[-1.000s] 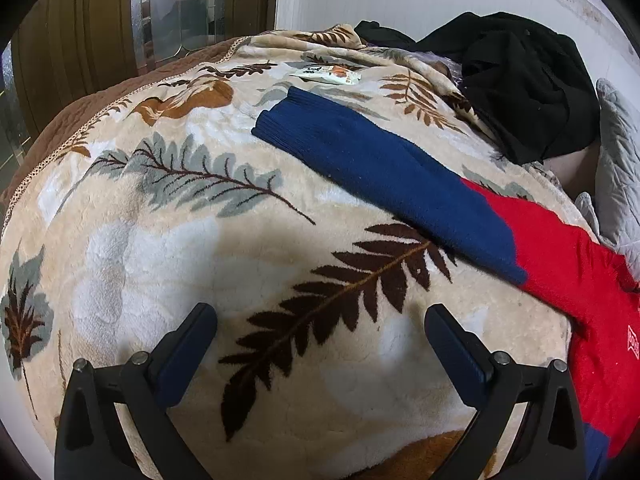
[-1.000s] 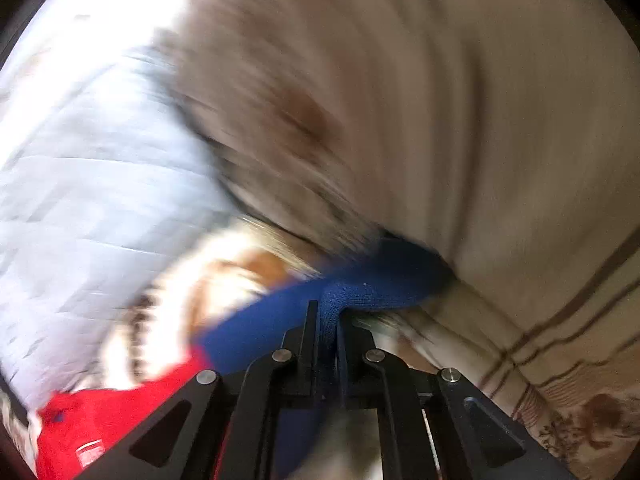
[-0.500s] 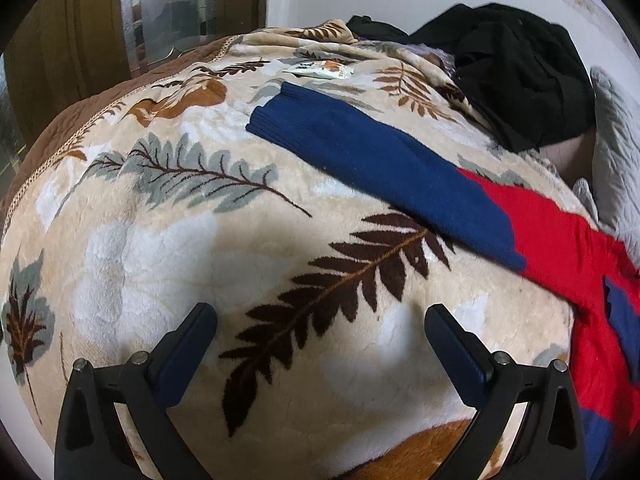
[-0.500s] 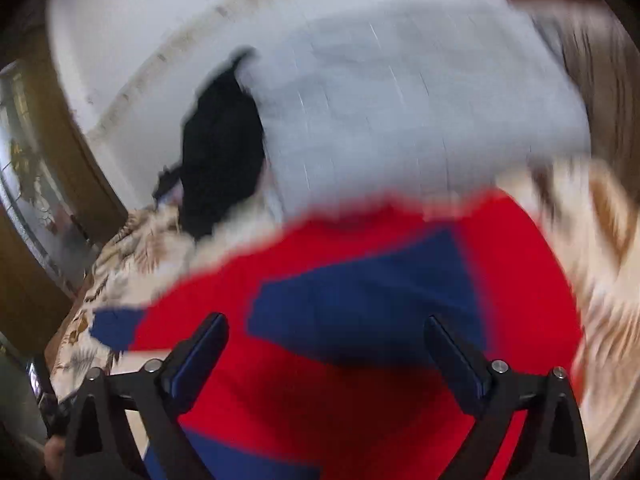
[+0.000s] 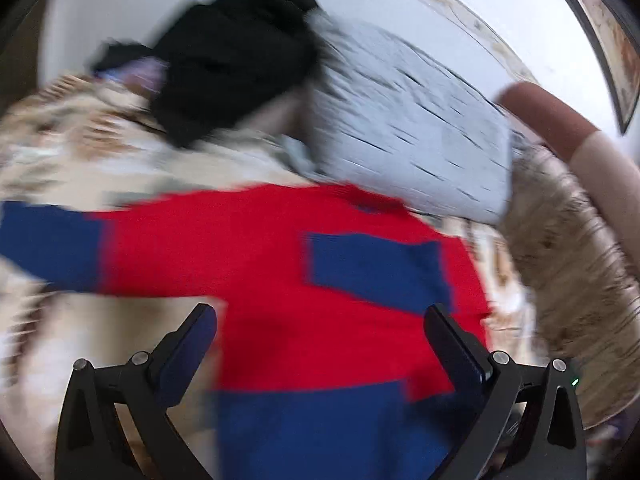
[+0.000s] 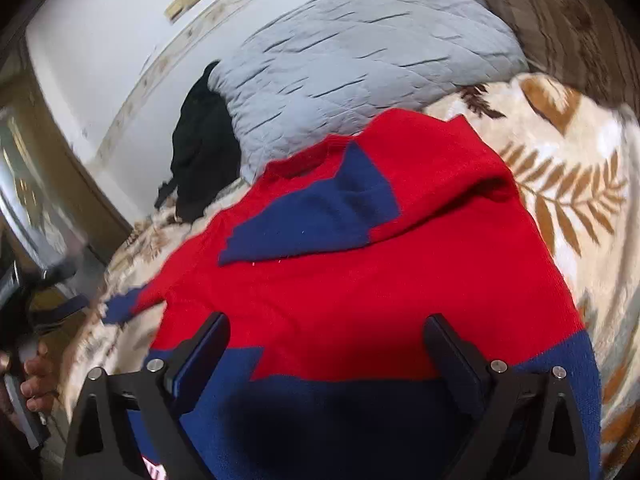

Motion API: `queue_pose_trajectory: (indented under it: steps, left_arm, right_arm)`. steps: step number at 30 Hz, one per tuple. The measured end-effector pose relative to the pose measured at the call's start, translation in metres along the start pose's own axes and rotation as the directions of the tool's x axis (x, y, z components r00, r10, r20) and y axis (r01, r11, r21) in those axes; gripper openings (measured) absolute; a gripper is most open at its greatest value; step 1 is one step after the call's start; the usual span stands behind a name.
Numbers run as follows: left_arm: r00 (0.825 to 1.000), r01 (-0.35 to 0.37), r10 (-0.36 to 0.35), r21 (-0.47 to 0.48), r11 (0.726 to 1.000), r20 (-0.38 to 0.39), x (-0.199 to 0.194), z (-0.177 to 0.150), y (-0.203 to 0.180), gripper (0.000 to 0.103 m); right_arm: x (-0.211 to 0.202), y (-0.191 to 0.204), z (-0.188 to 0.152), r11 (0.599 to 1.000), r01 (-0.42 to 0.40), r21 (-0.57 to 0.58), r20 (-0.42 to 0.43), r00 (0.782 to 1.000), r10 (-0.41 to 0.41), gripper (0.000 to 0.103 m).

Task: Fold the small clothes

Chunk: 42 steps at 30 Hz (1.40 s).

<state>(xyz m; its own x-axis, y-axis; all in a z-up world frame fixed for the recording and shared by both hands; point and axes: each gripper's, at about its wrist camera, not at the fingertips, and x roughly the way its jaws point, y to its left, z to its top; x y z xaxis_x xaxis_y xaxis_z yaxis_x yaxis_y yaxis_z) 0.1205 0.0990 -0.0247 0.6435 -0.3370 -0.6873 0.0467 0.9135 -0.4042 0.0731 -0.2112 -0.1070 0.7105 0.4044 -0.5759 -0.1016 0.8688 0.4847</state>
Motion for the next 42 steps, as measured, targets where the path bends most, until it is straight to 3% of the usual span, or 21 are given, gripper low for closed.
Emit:
queue_pose_trajectory:
  steps: [2, 5, 9, 10, 11, 13, 15, 18, 19, 20, 23, 25, 27, 31, 35, 38, 40, 41, 42]
  left_arm:
    - [0.996, 0.027, -0.029, -0.025, 0.999, -0.085, 0.049, 0.013, -0.014, 0.102]
    - [0.991, -0.048, 0.04, -0.06, 0.997, -0.13, 0.097, 0.028, -0.013, 0.1]
    - [0.977, -0.095, 0.063, -0.155, 0.983, -0.202, 0.134, 0.03, 0.004, 0.082]
    - [0.97, -0.116, 0.078, -0.154, 0.981, -0.231, 0.141, 0.028, 0.006, 0.063]
    - [0.96, -0.15, 0.108, -0.146, 0.978, -0.258, 0.147, 0.025, 0.008, 0.037]
    - [0.952, -0.206, 0.171, -0.12, 0.971, -0.252, 0.148, 0.025, 0.006, 0.01]
    - [0.963, -0.176, 0.14, -0.144, 0.974, -0.23, 0.138, 0.027, 0.007, 0.008]
    - [0.992, -0.12, 0.114, -0.114, 0.986, -0.057, 0.083, 0.029, -0.005, 0.008]
    - [0.992, -0.128, 0.129, -0.103, 0.986, 0.005, 0.062, 0.023, -0.007, 0.008]
    - [0.99, -0.137, 0.141, -0.113, 0.984, 0.02, 0.053, 0.016, -0.002, 0.008]
    - [0.976, -0.21, 0.201, -0.121, 0.97, -0.084, 0.078, -0.006, 0.02, 0.009]
    - [0.967, -0.226, 0.204, -0.143, 0.964, -0.153, 0.103, -0.015, 0.035, 0.012]
    - [0.974, -0.214, 0.203, -0.125, 0.969, -0.098, 0.097, -0.016, 0.038, 0.012]
    - [0.976, -0.197, 0.184, -0.117, 0.973, -0.114, 0.091, -0.017, 0.043, 0.012]
    - [0.978, -0.189, 0.178, -0.107, 0.976, -0.107, 0.099, -0.012, 0.047, 0.012]
    - [0.978, -0.185, 0.173, -0.107, 0.977, -0.117, 0.103, -0.01, 0.047, 0.012]
    - [0.975, -0.181, 0.166, -0.099, 0.978, -0.147, 0.112, -0.007, 0.033, 0.023]
    - [0.973, -0.171, 0.153, -0.097, 0.98, -0.172, 0.11, -0.004, 0.032, 0.035]
    - [0.974, -0.162, 0.144, -0.097, 0.982, -0.173, 0.106, -0.001, 0.032, 0.042]
  right_arm:
    - [-0.001, -0.011, -0.002, 0.998, -0.043, 0.048, -0.004, 0.999, 0.043, 0.099]
    - [-0.002, -0.019, -0.004, 0.994, -0.075, 0.076, 0.009, 0.997, 0.075, 0.099]
    - [0.001, -0.018, -0.005, 0.994, -0.083, 0.07, 0.006, 0.997, 0.083, 0.099]
    - [0.002, -0.018, -0.005, 0.994, -0.086, 0.07, 0.005, 0.996, 0.086, 0.099]
    - [0.003, -0.018, -0.005, 0.994, -0.088, 0.07, 0.004, 0.996, 0.088, 0.099]
    - [0.004, -0.018, -0.005, 0.994, -0.088, 0.069, 0.002, 0.996, 0.088, 0.099]
    - [0.005, -0.018, -0.005, 0.994, -0.088, 0.069, 0.001, 0.996, 0.088, 0.099]
    - [0.006, -0.018, -0.006, 0.994, -0.09, 0.07, 0.001, 0.996, 0.09, 0.099]
    - [0.006, -0.018, -0.006, 0.994, -0.089, 0.07, 0.002, 0.996, 0.089, 0.099]
    - [0.006, -0.018, -0.006, 0.994, -0.089, 0.069, 0.002, 0.996, 0.09, 0.099]
    - [0.007, -0.018, -0.007, 0.994, -0.086, 0.067, 0.0, 0.996, 0.086, 0.099]
    - [0.007, -0.017, -0.007, 0.994, -0.085, 0.068, -0.003, 0.996, 0.086, 0.099]
    - [0.007, -0.017, -0.006, 0.994, -0.085, 0.07, -0.007, 0.996, 0.086, 0.099]
    - [0.002, -0.018, 0.009, 0.985, -0.12, 0.124, -0.037, 0.991, 0.126, 0.099]
    - [0.007, -0.029, 0.061, 0.962, -0.167, 0.217, 0.006, 0.985, 0.17, 0.099]
    - [0.037, -0.053, 0.108, 0.966, -0.087, 0.242, 0.008, 0.996, 0.088, 0.099]
    - [0.077, -0.09, 0.12, 0.946, 0.021, 0.325, -0.13, 0.991, 0.022, 0.099]
    - [0.086, -0.101, 0.12, 0.93, 0.033, 0.367, -0.168, 0.985, 0.032, 0.094]
    - [0.077, -0.1, 0.121, 0.927, 0.024, 0.375, -0.134, 0.991, 0.028, 0.092]
